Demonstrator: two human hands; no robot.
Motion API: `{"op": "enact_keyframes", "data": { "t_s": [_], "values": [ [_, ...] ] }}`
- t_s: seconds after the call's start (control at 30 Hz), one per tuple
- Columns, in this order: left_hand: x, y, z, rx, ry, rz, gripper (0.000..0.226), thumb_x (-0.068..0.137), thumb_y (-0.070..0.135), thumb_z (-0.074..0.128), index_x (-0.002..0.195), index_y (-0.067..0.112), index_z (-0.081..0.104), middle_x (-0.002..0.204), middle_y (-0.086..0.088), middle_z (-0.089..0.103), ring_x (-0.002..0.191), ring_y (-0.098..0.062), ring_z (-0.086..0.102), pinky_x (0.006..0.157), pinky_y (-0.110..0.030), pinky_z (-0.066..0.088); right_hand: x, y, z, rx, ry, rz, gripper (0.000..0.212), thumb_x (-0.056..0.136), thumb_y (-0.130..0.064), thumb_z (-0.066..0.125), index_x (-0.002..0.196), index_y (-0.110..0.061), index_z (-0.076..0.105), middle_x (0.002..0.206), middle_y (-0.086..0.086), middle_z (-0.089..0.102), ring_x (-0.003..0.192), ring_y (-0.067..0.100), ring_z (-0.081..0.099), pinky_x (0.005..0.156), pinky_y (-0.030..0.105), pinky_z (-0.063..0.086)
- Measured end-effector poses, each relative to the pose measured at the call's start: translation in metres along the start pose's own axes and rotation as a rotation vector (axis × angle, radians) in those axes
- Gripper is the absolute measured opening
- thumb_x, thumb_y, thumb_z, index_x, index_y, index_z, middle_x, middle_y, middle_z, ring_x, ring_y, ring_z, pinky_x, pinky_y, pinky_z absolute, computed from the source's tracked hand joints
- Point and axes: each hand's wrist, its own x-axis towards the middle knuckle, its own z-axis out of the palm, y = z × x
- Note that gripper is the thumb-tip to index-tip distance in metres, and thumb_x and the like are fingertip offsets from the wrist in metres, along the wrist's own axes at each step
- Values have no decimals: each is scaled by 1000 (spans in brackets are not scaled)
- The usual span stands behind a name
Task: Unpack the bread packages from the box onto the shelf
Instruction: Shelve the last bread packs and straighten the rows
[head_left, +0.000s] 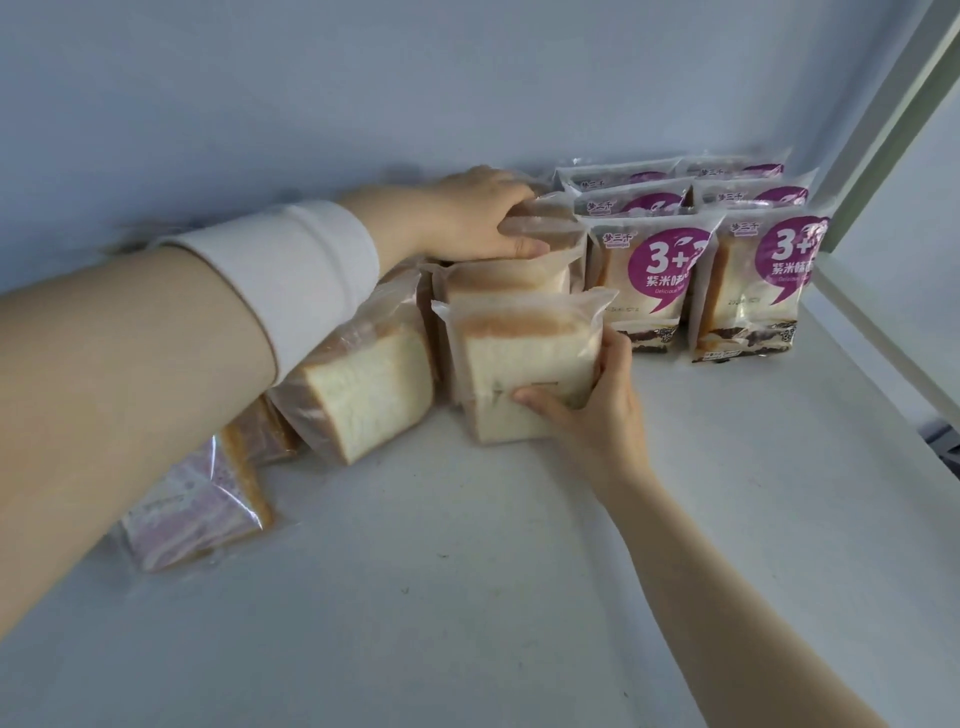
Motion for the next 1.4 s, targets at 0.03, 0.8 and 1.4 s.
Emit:
{"op": "enact_keyframes", "data": {
  "t_s": [0.03,0.8,1.4],
  "values": [
    [-8,2,-3,-6,44,20,70,88,54,47,142,13,32,147,-9,35,134,-25,32,108,-35,28,-2,2,2,-4,10,-4,71,64,-18,83,116,-24,35,97,-24,50,88,4,52,67,1,40],
    [-126,-53,34,142,297,137,73,68,54,59,129,17,46,142,-3,46,130,-24,45,110,-38,29,-23,9,-3,67,26,-12,74,70,-12,79,123,-20,27,118,-11,46,107,5,51,98,36,45],
    [-143,-59,58,-6,527,168,33,81,39,56,104,18,49,126,-9,57,115,-23,44,101,-37,31,-22,5,-1,7,34,-49,73,73,-5,76,127,-4,27,118,-6,44,103,4,51,90,19,44]
  ]
}}
